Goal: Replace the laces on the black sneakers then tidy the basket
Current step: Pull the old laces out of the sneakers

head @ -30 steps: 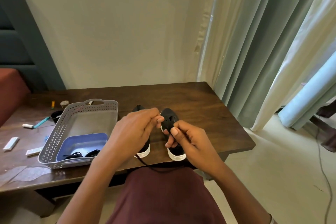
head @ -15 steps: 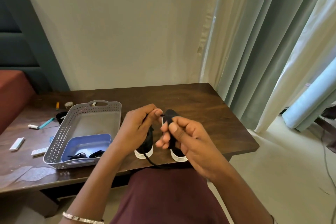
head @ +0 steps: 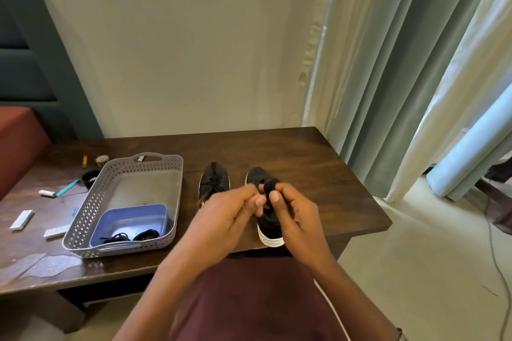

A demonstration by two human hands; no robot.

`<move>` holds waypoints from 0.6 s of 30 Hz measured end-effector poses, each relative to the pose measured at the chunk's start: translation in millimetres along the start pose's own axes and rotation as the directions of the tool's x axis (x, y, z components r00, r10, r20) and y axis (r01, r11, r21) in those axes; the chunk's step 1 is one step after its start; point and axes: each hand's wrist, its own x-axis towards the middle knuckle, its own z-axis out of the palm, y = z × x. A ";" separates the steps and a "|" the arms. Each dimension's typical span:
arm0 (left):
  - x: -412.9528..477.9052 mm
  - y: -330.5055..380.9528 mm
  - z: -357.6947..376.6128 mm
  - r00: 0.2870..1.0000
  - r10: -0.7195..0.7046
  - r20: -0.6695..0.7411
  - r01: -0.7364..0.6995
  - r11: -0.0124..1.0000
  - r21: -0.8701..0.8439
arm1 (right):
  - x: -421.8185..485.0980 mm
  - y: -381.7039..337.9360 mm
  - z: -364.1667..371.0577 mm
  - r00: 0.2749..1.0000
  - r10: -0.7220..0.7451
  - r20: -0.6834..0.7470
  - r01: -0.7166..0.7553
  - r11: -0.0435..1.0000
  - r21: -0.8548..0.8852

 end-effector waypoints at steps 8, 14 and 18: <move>13.5 -15.8 -19.2 0.992 -0.059 -0.113 0.054 0.997 -0.049 | -10.9 -29.3 -5.9 0.969 0.115 0.218 -0.194 0.902 0.385; -8.7 -10.7 30.3 0.994 -0.105 0.003 0.103 0.977 -0.184 | 7.5 -48.0 -3.2 0.968 0.240 0.076 -0.196 0.527 0.827; -27.3 0.0 39.8 0.996 -0.058 0.073 0.067 0.990 -0.124 | 7.3 -35.4 4.3 0.970 0.211 -0.124 -0.105 0.817 0.567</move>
